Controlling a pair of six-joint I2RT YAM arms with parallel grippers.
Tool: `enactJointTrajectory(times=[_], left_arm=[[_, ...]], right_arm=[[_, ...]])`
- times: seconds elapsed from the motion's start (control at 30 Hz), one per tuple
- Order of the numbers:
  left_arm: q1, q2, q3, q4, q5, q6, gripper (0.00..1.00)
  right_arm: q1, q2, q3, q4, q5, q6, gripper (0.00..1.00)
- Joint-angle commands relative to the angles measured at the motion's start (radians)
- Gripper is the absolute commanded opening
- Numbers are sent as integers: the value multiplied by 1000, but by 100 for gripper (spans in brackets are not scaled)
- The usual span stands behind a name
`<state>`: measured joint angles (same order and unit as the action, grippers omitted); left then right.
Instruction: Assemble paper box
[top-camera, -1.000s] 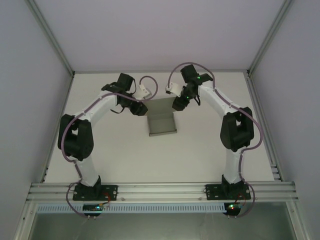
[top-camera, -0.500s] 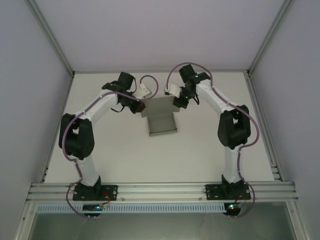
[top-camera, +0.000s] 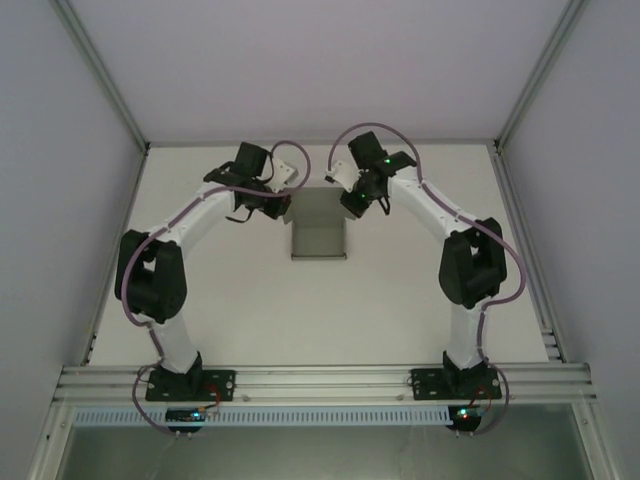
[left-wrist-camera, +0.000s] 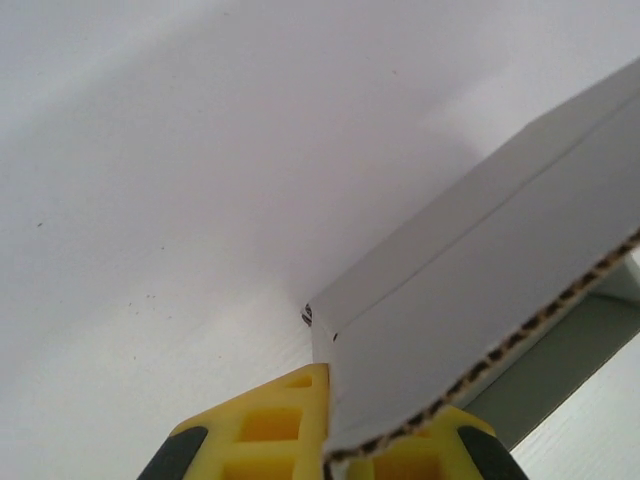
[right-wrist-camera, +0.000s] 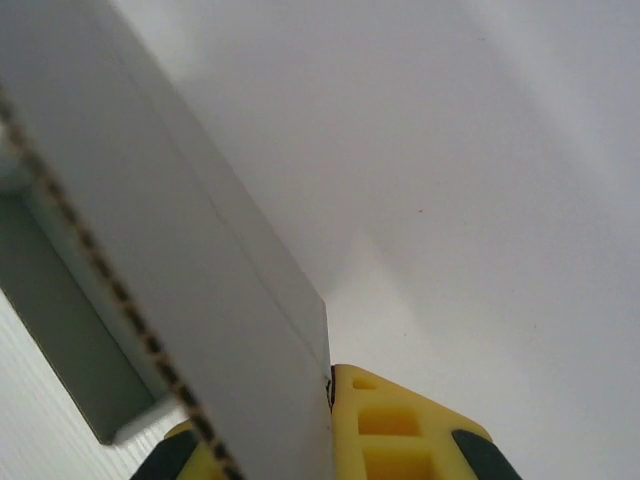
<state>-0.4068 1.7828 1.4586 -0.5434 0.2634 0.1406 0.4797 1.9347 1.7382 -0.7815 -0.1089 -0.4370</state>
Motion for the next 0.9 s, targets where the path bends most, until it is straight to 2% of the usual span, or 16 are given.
enactJointTrajectory(times=[0.0,0.17,0.33,0.4,0.5,0.73,0.87], left_arm=[[-21,-51,-28,88,-31,-165,0],[-42,-65,-70,176,-42,-296,0],[-56,-73,-119,285,-45,-408,0],[-60,-73,-136,330,-47,-446,0],[-70,-65,-148,378,-42,-493,0],[-86,-12,-117,465,-12,-607,0],[-112,13,-91,464,-21,-593,0]], right_arm=[[34,-35,-34,70,109,260,4],[68,-48,-66,163,182,505,4],[92,-53,-92,270,201,677,4],[105,-47,-88,279,256,741,4],[134,-36,-91,306,295,779,5],[167,7,-64,342,266,860,5],[171,12,-85,379,266,917,6]])
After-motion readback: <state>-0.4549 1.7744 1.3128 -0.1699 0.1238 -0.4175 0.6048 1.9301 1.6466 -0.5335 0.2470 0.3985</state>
